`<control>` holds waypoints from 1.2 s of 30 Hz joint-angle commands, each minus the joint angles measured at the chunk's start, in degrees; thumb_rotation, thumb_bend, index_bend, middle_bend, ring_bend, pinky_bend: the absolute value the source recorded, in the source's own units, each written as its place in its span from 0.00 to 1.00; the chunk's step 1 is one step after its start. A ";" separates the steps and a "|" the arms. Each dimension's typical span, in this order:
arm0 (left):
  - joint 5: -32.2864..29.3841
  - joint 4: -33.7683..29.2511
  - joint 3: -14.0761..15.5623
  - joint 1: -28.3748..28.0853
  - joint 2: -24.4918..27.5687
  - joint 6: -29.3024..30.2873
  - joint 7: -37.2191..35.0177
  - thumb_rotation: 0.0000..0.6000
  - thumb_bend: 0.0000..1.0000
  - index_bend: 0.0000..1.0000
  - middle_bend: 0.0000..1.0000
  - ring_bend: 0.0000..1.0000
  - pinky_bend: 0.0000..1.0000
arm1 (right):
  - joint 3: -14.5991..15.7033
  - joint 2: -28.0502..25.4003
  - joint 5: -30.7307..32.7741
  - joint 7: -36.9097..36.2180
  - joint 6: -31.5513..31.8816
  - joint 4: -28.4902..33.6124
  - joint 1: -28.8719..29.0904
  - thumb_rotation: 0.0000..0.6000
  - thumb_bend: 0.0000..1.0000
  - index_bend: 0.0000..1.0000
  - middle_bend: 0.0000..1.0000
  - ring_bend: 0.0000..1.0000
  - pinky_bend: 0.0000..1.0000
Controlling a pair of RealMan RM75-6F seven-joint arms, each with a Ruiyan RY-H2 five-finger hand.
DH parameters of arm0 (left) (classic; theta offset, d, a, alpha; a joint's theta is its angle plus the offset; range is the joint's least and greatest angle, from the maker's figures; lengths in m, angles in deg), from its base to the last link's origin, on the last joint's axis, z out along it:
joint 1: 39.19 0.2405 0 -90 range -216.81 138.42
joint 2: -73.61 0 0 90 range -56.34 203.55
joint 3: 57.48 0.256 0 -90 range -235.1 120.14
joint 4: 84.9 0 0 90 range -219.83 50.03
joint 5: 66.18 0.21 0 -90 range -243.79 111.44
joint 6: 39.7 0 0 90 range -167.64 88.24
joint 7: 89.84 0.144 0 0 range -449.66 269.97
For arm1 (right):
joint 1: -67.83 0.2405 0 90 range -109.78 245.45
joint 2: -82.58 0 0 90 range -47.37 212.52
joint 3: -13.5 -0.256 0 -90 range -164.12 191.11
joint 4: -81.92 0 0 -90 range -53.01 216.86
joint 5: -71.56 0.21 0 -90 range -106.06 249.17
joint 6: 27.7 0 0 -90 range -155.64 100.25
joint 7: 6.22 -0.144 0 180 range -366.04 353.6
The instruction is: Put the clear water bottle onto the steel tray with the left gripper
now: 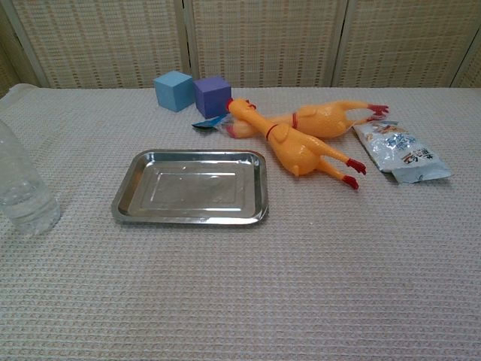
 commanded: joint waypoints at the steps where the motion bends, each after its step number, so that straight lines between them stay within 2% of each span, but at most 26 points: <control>1: -1.02 0.64 -0.45 -0.12 -1.16 -0.26 -1.79 1.00 0.33 0.00 0.00 0.00 0.17 | 0.39 0.04 -0.81 -0.11 0.48 0.05 -0.13 0.90 0.10 0.00 0.00 0.00 0.00; 5: -0.29 2.72 1.04 -0.78 -1.80 -2.81 -9.91 1.00 0.33 0.00 0.00 0.00 0.19 | 0.63 0.06 -1.97 -0.40 1.69 -0.13 -0.42 0.91 0.10 0.00 0.00 0.00 0.00; 9: 1.36 6.41 1.41 -0.56 -4.71 -0.77 -18.43 1.00 0.33 0.00 0.00 0.00 0.18 | 1.93 -0.36 -4.92 -2.25 2.94 0.06 -0.59 0.91 0.10 0.00 0.00 0.00 0.00; 11: 1.40 7.29 1.81 -0.47 -5.87 -0.95 -21.11 1.00 0.33 0.00 0.00 0.00 0.17 | 2.50 -0.67 -6.30 -3.05 3.68 0.10 -0.72 0.91 0.09 0.00 0.00 0.00 0.00; 16: -1.52 7.31 2.57 -1.19 -7.13 -6.32 -24.64 1.00 0.32 0.00 0.00 0.00 0.16 | 3.14 -0.70 -7.86 -3.11 4.59 -0.22 -1.01 0.91 0.09 0.00 0.00 0.00 0.00; 24: -5.74 8.73 -0.31 -2.61 -9.28 -9.79 -32.70 1.00 0.30 0.00 0.00 0.00 0.13 | 3.42 -1.00 -7.65 -2.60 4.29 0.45 -1.28 0.91 0.09 0.00 0.00 0.00 0.00; 28: -4.21 7.90 0.54 -3.73 -7.86 -12.17 -41.18 1.00 0.30 0.00 0.00 0.00 0.12 | 3.53 -0.82 -7.84 -2.01 4.42 0.49 -1.48 0.91 0.09 0.00 0.00 0.00 0.00; 30: -3.76 8.32 0.61 -4.26 -7.94 -12.70 -42.84 1.00 0.30 0.00 0.00 0.00 0.12 | 3.74 -0.84 -7.86 -1.79 3.83 0.56 -1.35 0.91 0.09 0.00 0.00 0.00 0.00; 36: -4.28 10.90 0.10 -5.71 -10.65 -14.38 -40.90 1.00 0.30 0.00 0.00 0.00 0.07 | 4.64 -1.59 -8.54 -2.51 2.44 1.05 -0.87 0.91 0.09 0.00 0.00 0.00 0.00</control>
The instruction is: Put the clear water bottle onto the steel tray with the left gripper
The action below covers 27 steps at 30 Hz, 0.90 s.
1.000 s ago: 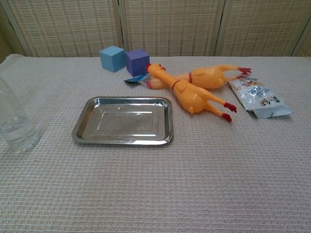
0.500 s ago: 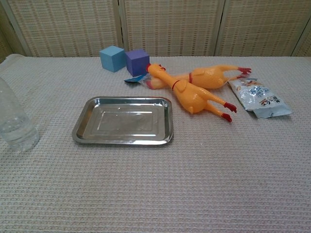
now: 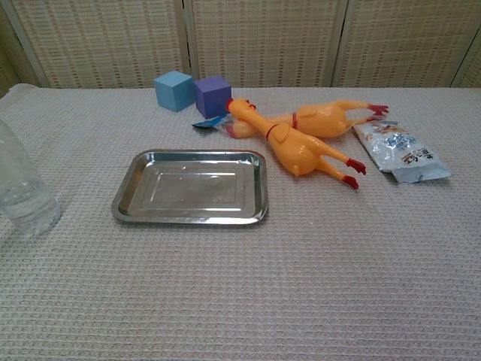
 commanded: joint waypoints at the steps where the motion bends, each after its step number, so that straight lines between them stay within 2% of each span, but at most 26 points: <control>1: -0.01 1.66 -0.20 -1.30 -1.73 -1.56 1.13 1.00 0.30 0.00 0.00 0.00 0.06 | 0.18 -0.27 -0.18 -0.28 -0.15 0.12 0.10 0.91 0.09 0.00 0.00 0.00 0.00; 9: 1.31 3.09 -0.03 -2.50 -3.58 -1.32 1.62 1.00 0.30 0.00 0.00 0.00 0.00 | 0.17 -0.20 0.23 0.29 -0.88 0.18 0.22 0.91 0.09 0.00 0.00 0.00 0.00; 17: 0.47 3.75 -1.34 -3.10 -6.02 -0.16 1.80 1.00 0.29 0.00 0.00 0.00 0.00 | 0.35 -0.32 0.36 0.61 -1.45 0.47 0.29 0.91 0.09 0.00 0.00 0.00 0.00; 27: -0.69 5.71 -1.82 -5.38 -8.68 -3.59 1.16 1.00 0.29 0.00 0.00 0.00 0.00 | 0.80 -0.81 -0.10 -0.03 -1.67 0.66 0.38 0.91 0.09 0.00 0.00 0.00 0.00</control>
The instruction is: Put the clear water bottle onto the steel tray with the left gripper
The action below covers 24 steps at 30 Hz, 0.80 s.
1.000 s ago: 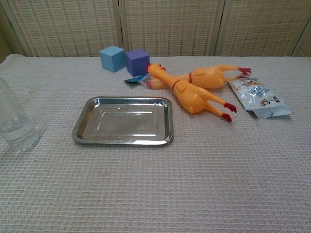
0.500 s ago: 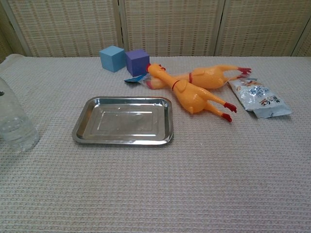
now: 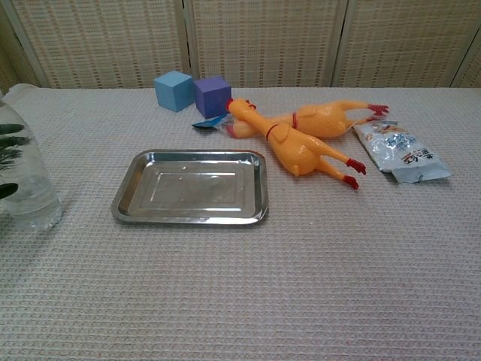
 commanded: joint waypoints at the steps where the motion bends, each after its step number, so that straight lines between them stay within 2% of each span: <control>1: -0.51 0.58 -0.10 -0.46 -0.43 -0.86 0.20 1.00 0.29 0.00 0.00 0.00 0.00 | 0.02 -0.07 0.02 -0.10 -0.06 -0.01 0.03 0.91 0.09 0.00 0.00 0.00 0.00; 9: -1.47 1.42 -0.39 -0.70 -0.88 -1.66 0.06 1.00 0.30 0.03 0.01 0.00 0.01 | 0.19 -0.20 -0.14 -0.28 -0.17 -0.02 0.06 0.91 0.09 0.00 0.00 0.00 0.00; 14: -2.34 1.41 -0.46 -0.77 -0.74 -2.54 0.62 1.00 0.30 0.12 0.11 0.00 0.06 | 0.48 -0.24 -0.45 -0.32 -0.55 0.06 0.19 0.91 0.09 0.00 0.00 0.00 0.00; 19: -3.13 1.63 -0.69 -0.96 -0.88 -3.43 0.97 1.00 0.32 0.19 0.22 0.06 0.17 | 0.79 -0.43 -0.82 -0.55 -0.78 0.15 0.30 0.91 0.09 0.00 0.00 0.00 0.00; 24: -2.57 1.32 -0.44 -0.86 -0.58 -2.98 0.48 1.00 0.32 0.21 0.23 0.07 0.20 | 0.80 -0.49 -0.76 -0.69 -0.81 0.12 0.32 0.91 0.09 0.00 0.00 0.00 0.00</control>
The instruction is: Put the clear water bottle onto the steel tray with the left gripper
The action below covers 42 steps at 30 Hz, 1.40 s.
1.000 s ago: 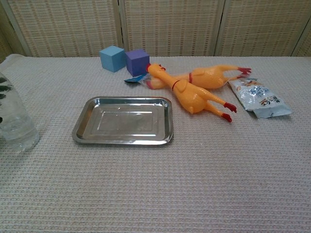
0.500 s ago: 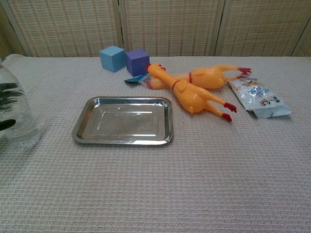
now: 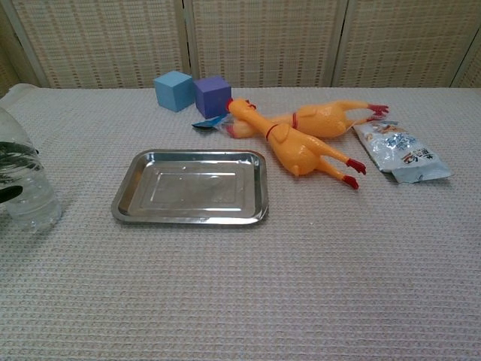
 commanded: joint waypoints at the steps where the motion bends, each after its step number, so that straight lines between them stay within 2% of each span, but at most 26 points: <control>1: 0.24 -0.16 0.05 0.03 0.12 0.28 -0.18 1.00 0.32 0.21 0.24 0.08 0.21 | 0.06 -0.04 -0.05 0.00 -0.07 0.02 0.02 0.91 0.09 0.00 0.00 0.00 0.00; 11: 0.22 -0.17 -0.18 0.69 0.13 1.73 -1.37 1.00 0.34 0.28 0.32 0.16 0.30 | 0.16 -0.07 -0.11 -0.09 -0.14 -0.01 0.03 0.91 0.09 0.00 0.00 0.00 0.00; 17: 0.94 0.19 -0.15 1.03 0.14 2.87 -4.46 1.00 0.36 0.30 0.33 0.17 0.32 | 0.26 0.07 -0.13 0.31 -0.34 0.03 0.02 0.91 0.09 0.00 0.00 0.00 0.00; 19: 1.14 0.24 -0.63 1.44 -0.07 4.58 -5.62 1.00 0.36 0.30 0.33 0.17 0.32 | 0.29 0.13 -0.05 0.46 -0.59 0.03 0.07 0.91 0.09 0.00 0.00 0.00 0.00; 22: 0.74 -0.81 -3.01 1.75 -0.11 8.06 -8.73 1.00 0.37 0.30 0.33 0.17 0.32 | 0.33 0.23 0.19 0.67 -1.29 0.03 0.30 0.91 0.09 0.00 0.00 0.00 0.00; 25: 1.20 -5.53 -6.35 1.31 2.32 12.31 -9.38 1.00 0.38 0.30 0.32 0.16 0.31 | 0.18 0.29 0.54 0.75 -1.57 0.08 0.41 0.91 0.09 0.00 0.00 0.00 0.00; 27: 2.22 -11.32 -8.08 0.91 5.38 14.69 -6.98 1.00 0.38 0.28 0.31 0.15 0.31 | 0.05 0.39 0.69 0.77 -1.63 0.04 0.47 0.91 0.09 0.00 0.00 0.00 0.00; 30: 2.97 -20.37 -8.97 0.73 9.95 15.28 -3.60 1.00 0.37 0.27 0.29 0.14 0.30 | 0.11 0.54 0.87 1.20 -2.24 0.04 0.64 0.91 0.09 0.00 0.00 0.00 0.00; 33: 3.14 -22.74 -6.81 0.77 11.32 12.86 0.42 1.00 0.37 0.27 0.29 0.14 0.31 | 0.33 0.65 0.65 1.55 -2.55 0.13 0.73 0.91 0.09 0.00 0.00 0.00 0.00; 36: 3.72 -16.86 -0.64 0.57 7.69 6.39 3.20 1.00 0.38 0.25 0.28 0.13 0.31 | 0.65 0.65 0.17 1.79 -2.34 0.18 0.60 0.91 0.09 0.00 0.00 0.00 0.00; 39: 3.29 -10.41 2.29 0.48 3.28 2.41 2.52 1.00 0.39 0.24 0.27 0.13 0.30 | 0.97 0.40 0.03 1.92 -2.37 0.37 0.46 0.91 0.09 0.00 0.00 0.00 0.00; 42: 3.94 -7.45 1.25 0.15 0.96 4.13 -0.38 1.00 0.40 0.24 0.27 0.13 0.30 | 1.18 0.06 -0.26 1.85 -1.81 0.52 0.19 0.91 0.09 0.00 0.00 0.00 0.00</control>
